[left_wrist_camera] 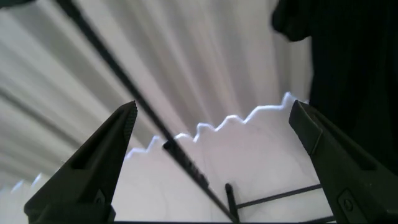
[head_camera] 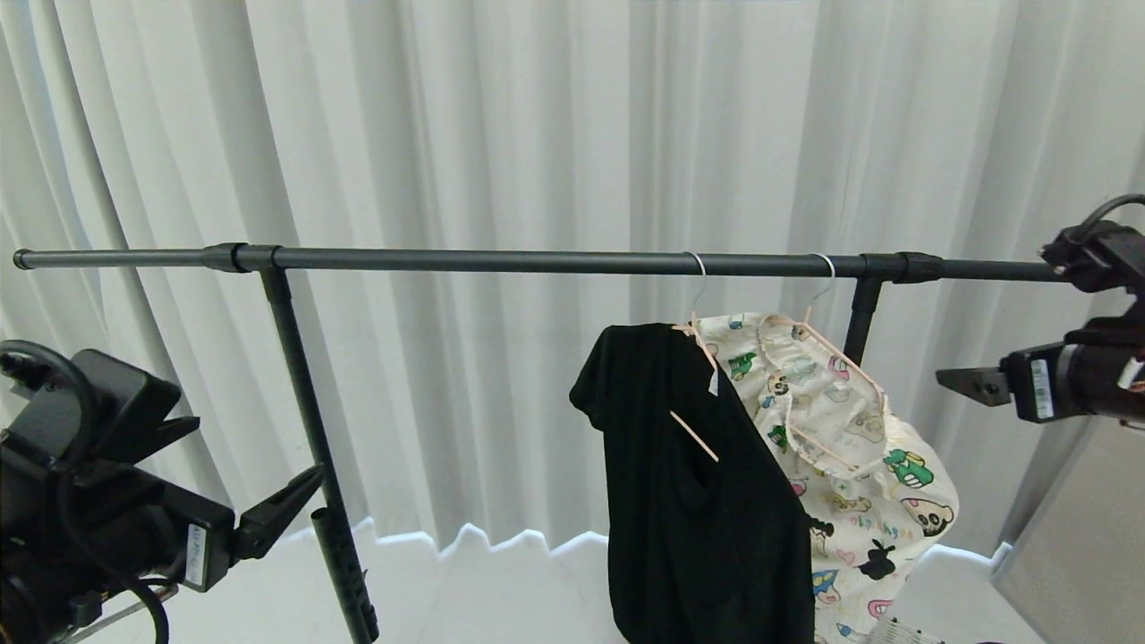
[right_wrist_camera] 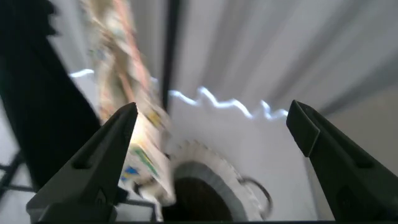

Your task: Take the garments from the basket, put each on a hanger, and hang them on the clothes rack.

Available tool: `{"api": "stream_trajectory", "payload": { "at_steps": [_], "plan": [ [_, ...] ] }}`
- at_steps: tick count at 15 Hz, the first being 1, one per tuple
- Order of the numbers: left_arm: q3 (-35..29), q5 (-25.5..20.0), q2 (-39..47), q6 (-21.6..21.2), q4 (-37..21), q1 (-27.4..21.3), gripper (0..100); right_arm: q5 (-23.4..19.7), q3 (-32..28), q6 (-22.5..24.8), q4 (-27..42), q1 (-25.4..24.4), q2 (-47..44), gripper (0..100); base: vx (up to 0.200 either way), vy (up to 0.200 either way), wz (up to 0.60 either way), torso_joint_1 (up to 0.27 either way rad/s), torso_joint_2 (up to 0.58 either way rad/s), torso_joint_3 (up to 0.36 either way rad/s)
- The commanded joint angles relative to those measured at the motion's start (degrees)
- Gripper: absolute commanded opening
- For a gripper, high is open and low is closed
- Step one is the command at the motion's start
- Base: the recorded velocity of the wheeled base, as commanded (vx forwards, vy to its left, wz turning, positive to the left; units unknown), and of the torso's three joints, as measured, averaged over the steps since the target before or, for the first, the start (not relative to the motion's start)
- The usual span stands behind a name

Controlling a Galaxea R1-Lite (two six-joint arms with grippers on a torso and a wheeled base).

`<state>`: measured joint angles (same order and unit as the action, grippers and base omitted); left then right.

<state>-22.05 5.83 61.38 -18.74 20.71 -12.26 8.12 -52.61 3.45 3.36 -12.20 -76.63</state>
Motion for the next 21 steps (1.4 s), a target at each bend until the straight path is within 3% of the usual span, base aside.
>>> {"api": "stream_trajectory", "payload": {
  "at_steps": [1,4,6,9,10,13,14,17,19,20,21],
  "plan": [
    [3.9,0.1,-4.8,0.0,0.0,6.0,100,3.0,4.3,0.9,6.1,6.5,10.7,100,0.000,0.000,0.00,0.000,0.00,0.000],
    [8.7,0.1,-9.0,0.2,-0.1,14.5,100,3.1,7.3,4.4,10.5,13.3,16.2,100,0.000,0.000,0.00,0.000,0.00,0.000],
    [14.9,0.0,-16.3,0.2,-0.1,20.3,100,3.1,14.5,9.6,9.8,17.0,22.5,100,0.000,0.000,0.00,0.000,0.00,0.000],
    [22.1,1.2,-27.2,-0.2,-0.4,21.9,100,3.2,23.1,10.0,7.5,18.0,30.5,100,0.000,0.000,0.00,0.000,0.00,0.000],
    [22.1,2.2,-31.4,-0.2,-2.9,21.9,100,3.2,26.0,9.1,5.9,18.1,33.3,100,0.000,0.000,0.00,0.000,0.00,0.000],
    [22.1,2.4,-50.7,-1.2,-19.0,21.8,100,3.0,36.7,7.1,-4.7,18.1,41.9,100,0.000,0.000,0.00,0.000,0.00,0.000],
    [20.9,2.3,-54.4,-2.2,-21.1,21.6,100,3.0,40.0,6.8,-8.8,18.0,44.5,100,0.000,0.000,0.00,0.000,0.00,0.000],
    [21.2,3.5,-55.9,-0.8,-21.1,21.8,100,1.4,48.2,5.3,-13.8,17.7,55.4,100,0.000,0.000,0.00,0.000,0.00,0.000],
    [21.2,5.9,-55.9,0.2,-21.1,21.8,100,0.3,52.6,4.2,-10.3,17.8,71.1,100,0.000,0.000,0.00,0.000,0.00,0.000],
    [21.3,6.0,-56.0,0.2,-21.1,21.8,100,5.6,52.0,1.5,-4.5,18.0,70.5,100,0.000,0.000,0.00,0.000,0.00,0.000],
    [21.2,6.0,-55.9,-0.2,-21.1,21.8,100,8.9,52.4,-0.1,-4.7,18.0,71.2,100,0.000,0.000,0.00,0.000,0.00,0.000]
  ]
}}
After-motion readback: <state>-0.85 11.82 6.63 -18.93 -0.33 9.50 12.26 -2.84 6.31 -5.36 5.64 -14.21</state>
